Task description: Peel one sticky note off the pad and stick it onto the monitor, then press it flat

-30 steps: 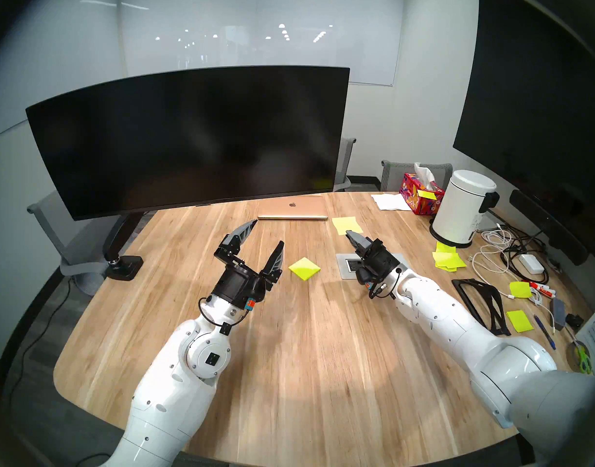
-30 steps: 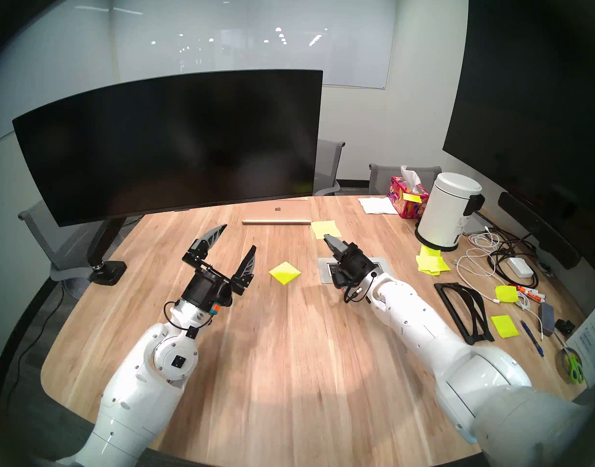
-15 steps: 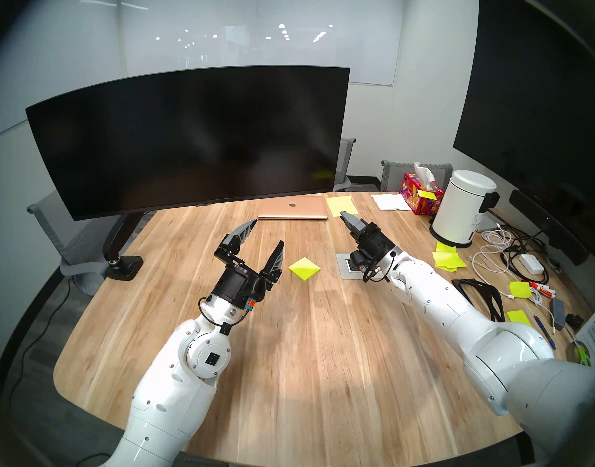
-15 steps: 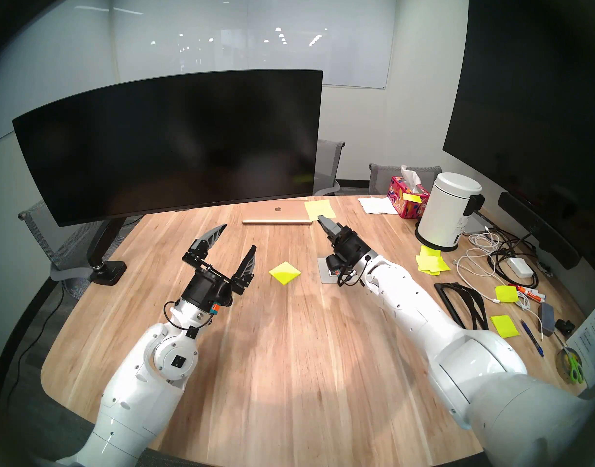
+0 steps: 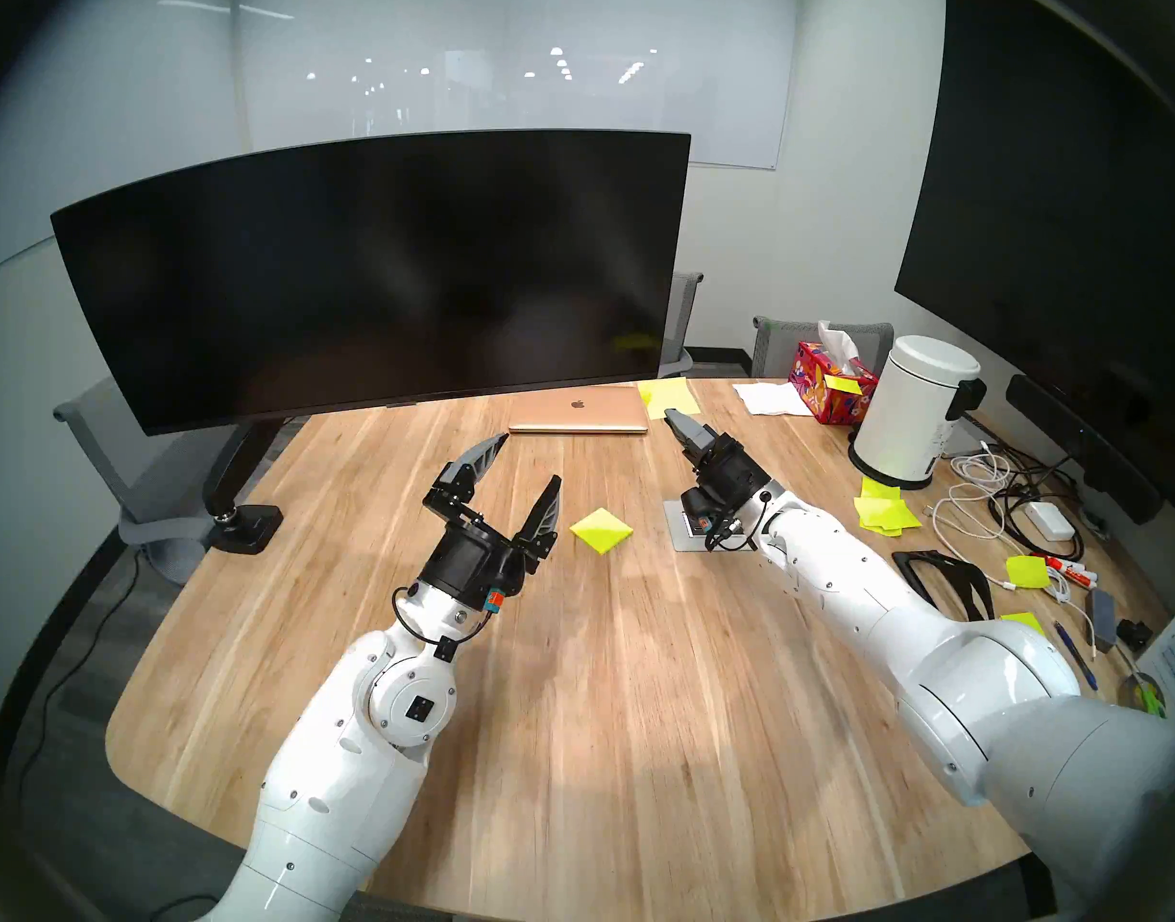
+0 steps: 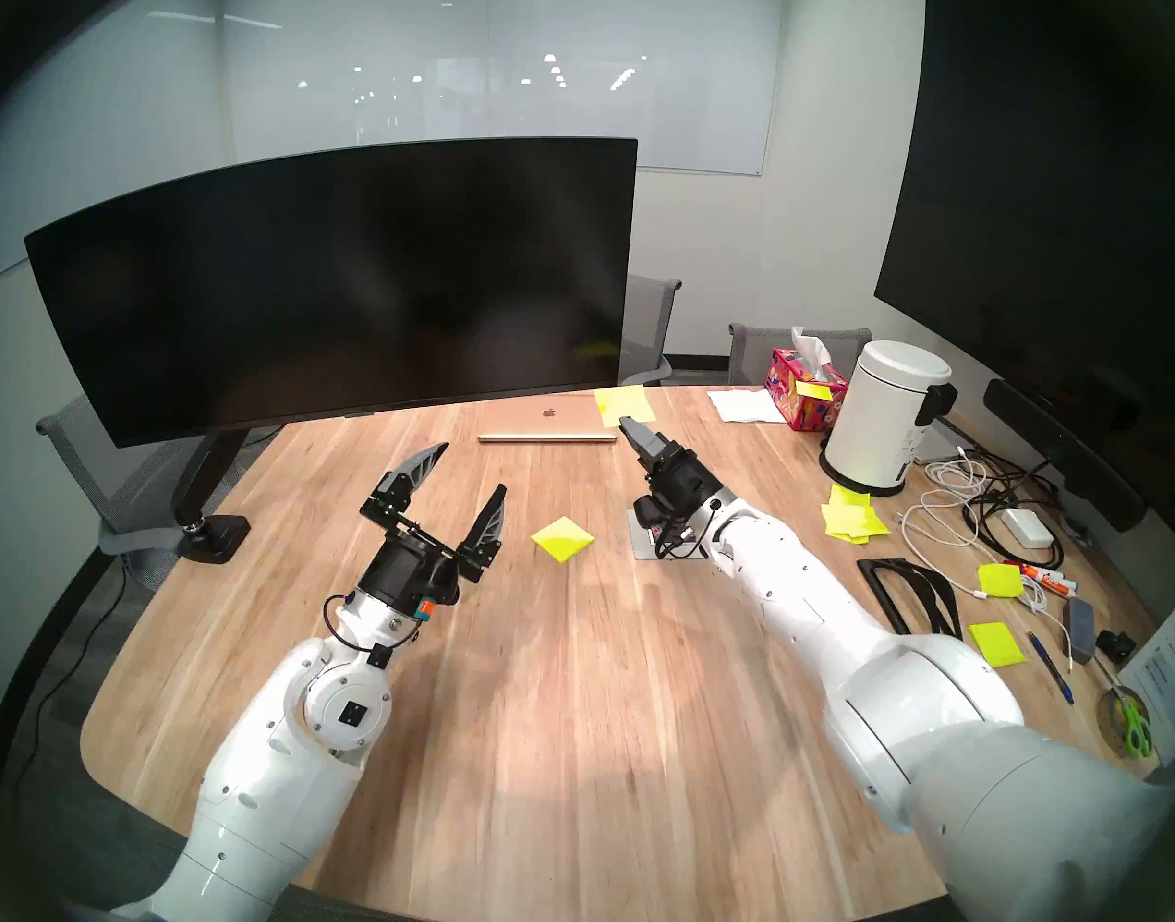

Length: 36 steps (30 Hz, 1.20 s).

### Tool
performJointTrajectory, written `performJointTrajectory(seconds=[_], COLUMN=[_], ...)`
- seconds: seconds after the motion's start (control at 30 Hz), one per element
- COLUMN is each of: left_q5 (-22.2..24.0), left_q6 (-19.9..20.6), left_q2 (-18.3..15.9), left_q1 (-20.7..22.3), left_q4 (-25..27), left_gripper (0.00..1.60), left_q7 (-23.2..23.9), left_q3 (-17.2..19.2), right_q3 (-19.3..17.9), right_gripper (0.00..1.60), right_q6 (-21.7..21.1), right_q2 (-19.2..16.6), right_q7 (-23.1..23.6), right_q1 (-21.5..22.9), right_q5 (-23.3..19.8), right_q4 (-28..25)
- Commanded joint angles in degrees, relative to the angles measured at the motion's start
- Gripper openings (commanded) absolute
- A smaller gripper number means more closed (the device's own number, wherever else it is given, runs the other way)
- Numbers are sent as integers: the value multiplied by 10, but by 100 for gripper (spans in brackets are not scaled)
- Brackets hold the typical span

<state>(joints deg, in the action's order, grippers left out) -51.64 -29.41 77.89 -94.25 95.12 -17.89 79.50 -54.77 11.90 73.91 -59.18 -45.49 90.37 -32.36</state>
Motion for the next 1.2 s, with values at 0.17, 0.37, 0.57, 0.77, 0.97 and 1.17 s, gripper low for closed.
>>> performJointTrajectory(seconds=[0.17,0.37,0.57,0.77,0.97,1.17], left_q5=[-2,-2,-2,-2,-2,-2], left_q6=[0,0,0,0,0,0], left_q2=[2,2,2,3,3,3], left_q1=[2,2,2,2,2,2], left_q4=[15,15,15,15,15,14], left_gripper=[160,160,160,160,160,160], left_q7=[-3,-3,-3,-3,-3,-3], left_q3=[0,0,0,0,0,0], right_q3=[-16,-22,-24,-23,-20,-19], right_gripper=[0,0,0,0,0,0], right_q6=[-51,-57,-58,-58,-56,-53], right_q2=[-13,-11,-4,4,15,27], right_q7=[-22,-12,-8,0,4,-1], right_q1=[-32,-34,-29,-15,4,22], right_q5=[3,3,4,7,11,13], right_q4=[-96,-116,-122,-112,-84,-48])
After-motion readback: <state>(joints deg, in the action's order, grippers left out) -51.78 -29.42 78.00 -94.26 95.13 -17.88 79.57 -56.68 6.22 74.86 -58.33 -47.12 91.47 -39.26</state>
